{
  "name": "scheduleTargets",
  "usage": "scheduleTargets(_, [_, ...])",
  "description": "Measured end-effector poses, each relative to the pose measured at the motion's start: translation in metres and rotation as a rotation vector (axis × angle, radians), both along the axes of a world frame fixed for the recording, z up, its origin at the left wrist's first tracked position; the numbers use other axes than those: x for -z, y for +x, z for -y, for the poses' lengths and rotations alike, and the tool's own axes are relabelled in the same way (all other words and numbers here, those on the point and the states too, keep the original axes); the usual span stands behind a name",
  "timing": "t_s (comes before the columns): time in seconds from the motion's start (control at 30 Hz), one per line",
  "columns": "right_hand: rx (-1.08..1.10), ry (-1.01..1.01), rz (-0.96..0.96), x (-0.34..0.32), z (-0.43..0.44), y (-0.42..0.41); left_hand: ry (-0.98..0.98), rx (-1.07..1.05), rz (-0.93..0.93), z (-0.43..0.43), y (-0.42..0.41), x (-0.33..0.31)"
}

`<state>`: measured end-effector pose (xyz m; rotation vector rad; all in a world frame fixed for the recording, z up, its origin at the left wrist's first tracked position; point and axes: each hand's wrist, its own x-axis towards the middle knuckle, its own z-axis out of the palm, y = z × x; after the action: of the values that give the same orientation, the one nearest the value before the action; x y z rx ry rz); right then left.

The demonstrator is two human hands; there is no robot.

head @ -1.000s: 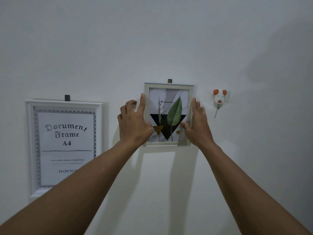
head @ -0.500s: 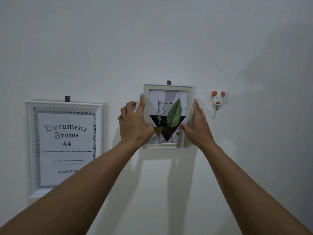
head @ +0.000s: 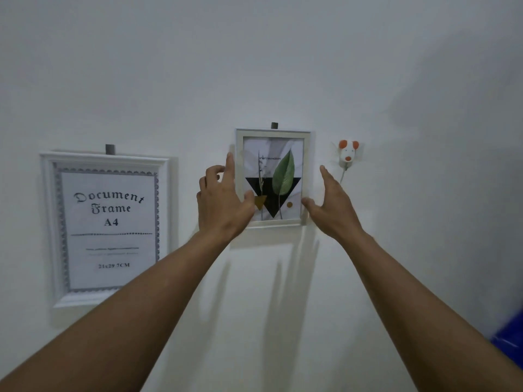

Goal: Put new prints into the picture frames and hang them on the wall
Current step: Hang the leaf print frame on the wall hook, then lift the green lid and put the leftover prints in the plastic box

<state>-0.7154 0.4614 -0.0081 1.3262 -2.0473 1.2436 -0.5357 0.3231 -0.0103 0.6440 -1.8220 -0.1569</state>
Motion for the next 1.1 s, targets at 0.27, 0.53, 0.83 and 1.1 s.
scheduleTargets(0.27, [0.136,0.375,0.073,0.045,-0.056,0.057,0.175,0.176,0.094,-0.045,0.055,0.078])
scheduleTargets(0.53, [0.153,0.724,0.227,0.171,-0.083,0.092,0.471,0.188,0.343,-0.076,0.109,0.209])
scheduleTargets(0.83, [0.088,0.988,0.362,0.333,-0.091,0.071,0.789,0.116,0.625,-0.067,0.122,0.367])
scheduleTargets(1.1, [0.108,1.131,0.416,0.440,-0.092,0.023,0.916,-0.022,0.804,-0.055,0.106,0.454])
